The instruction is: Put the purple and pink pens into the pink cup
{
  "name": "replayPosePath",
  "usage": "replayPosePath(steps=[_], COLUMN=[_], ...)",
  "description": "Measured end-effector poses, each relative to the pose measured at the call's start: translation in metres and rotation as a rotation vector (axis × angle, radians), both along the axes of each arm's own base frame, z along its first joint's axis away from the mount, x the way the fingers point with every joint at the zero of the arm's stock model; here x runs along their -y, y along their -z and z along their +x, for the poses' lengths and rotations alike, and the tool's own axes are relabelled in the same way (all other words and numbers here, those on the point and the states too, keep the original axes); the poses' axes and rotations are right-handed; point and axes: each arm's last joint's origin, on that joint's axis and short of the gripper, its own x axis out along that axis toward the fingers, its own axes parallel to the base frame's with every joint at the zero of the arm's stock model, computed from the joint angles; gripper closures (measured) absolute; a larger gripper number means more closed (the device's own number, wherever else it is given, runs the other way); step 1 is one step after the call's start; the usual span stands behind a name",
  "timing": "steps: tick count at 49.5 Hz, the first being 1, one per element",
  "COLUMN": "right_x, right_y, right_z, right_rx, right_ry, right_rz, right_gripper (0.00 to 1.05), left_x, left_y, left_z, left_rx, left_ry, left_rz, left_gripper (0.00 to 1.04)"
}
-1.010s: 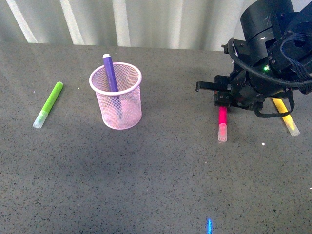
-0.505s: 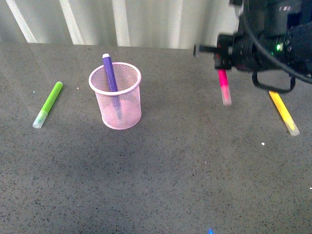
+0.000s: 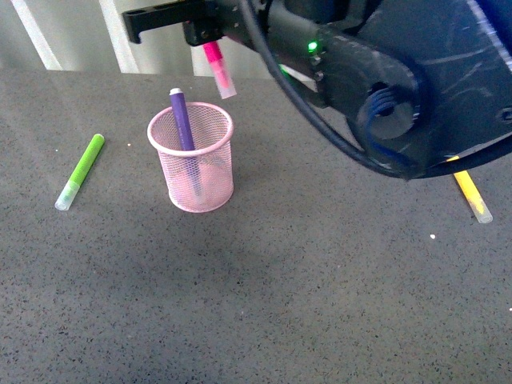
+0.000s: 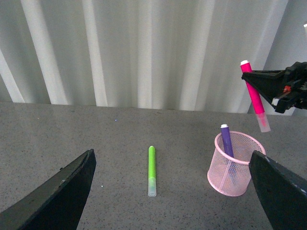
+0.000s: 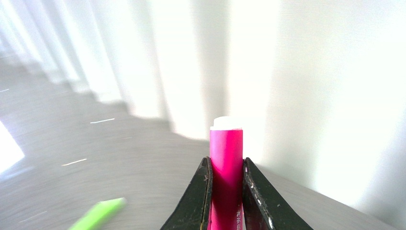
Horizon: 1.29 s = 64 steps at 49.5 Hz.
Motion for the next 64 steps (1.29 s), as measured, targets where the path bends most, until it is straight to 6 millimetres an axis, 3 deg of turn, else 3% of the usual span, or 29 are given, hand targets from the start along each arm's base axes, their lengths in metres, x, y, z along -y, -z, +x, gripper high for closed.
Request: replayPosePath(steps=[27, 52, 64], right_x=[-0.035, -0.038, -0.032], right_y=[0.018, 0.034, 0.042], right_z=[0.007, 0.003, -0.003], right_rx=[0.003, -0.040, -0.105], right_ry=[-0.062, -0.073, -0.059], right_rz=[-0.002, -0.010, -0.015], right_gripper=[0.93, 0.93, 0.57], left_x=[0.000, 0.000, 0.000], left_y=[0.000, 0.000, 0.000], left_z=[0.000, 0.000, 0.000], left_rx=[0.000, 0.000, 0.000], left_ry=[0.000, 0.000, 0.000], left_rz=[0.000, 0.000, 0.000], left_gripper=[0.07, 0.07, 0.07])
